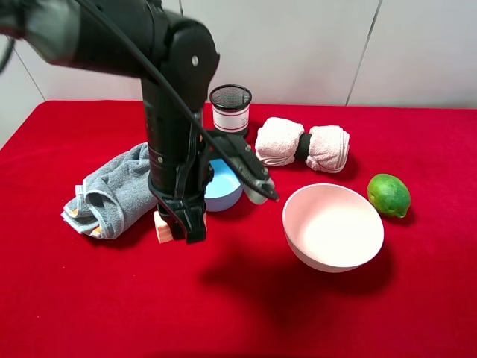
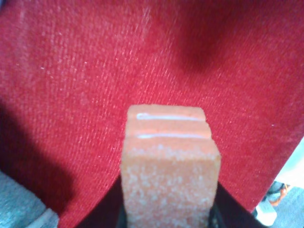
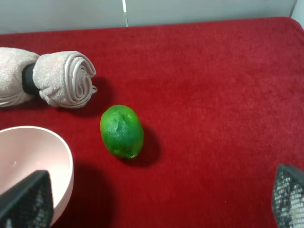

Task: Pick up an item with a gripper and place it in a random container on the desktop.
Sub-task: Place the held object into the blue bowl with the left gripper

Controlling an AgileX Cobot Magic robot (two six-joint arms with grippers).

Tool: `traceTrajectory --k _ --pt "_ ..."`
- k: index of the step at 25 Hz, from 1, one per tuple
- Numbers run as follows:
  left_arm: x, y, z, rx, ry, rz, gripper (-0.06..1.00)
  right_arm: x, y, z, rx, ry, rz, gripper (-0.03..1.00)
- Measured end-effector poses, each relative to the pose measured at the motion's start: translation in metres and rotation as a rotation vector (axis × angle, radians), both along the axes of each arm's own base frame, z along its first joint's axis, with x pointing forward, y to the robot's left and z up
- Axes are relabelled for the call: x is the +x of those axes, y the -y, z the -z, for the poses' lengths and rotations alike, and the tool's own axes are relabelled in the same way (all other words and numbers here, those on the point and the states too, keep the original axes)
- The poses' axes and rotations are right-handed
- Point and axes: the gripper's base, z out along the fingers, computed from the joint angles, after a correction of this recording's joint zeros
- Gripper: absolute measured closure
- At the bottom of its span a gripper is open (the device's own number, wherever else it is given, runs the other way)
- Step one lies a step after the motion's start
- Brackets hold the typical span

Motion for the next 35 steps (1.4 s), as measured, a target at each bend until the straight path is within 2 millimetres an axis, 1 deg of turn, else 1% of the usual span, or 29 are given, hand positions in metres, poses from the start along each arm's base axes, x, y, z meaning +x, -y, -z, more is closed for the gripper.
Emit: traceTrajectory --k 5,11,17,26,32,35 --pt "0.003 0.002 -0.016 -0.018 0.028 0.003 0.69 0.0 0.0 0.0 0.0 0.0 0.0 0.28" --pt "0.014 0.008 -0.034 -0.036 0.105 -0.007 0.69 0.0 0.0 0.0 0.0 0.0 0.0 0.28" --pt "0.022 0.011 -0.044 -0.025 0.154 0.003 0.69 0.0 0.0 0.0 0.0 0.0 0.0 0.28" --pt "0.052 0.015 -0.038 -0.02 0.159 -0.046 0.69 0.0 0.0 0.0 0.0 0.0 0.0 0.28" --pt "0.07 0.021 -0.02 -0.006 0.145 -0.064 0.69 0.0 0.0 0.0 0.0 0.0 0.0 0.28" --pt "0.08 0.024 -0.015 -0.007 0.147 -0.073 0.69 0.0 0.0 0.0 0.0 0.0 0.0 0.28"
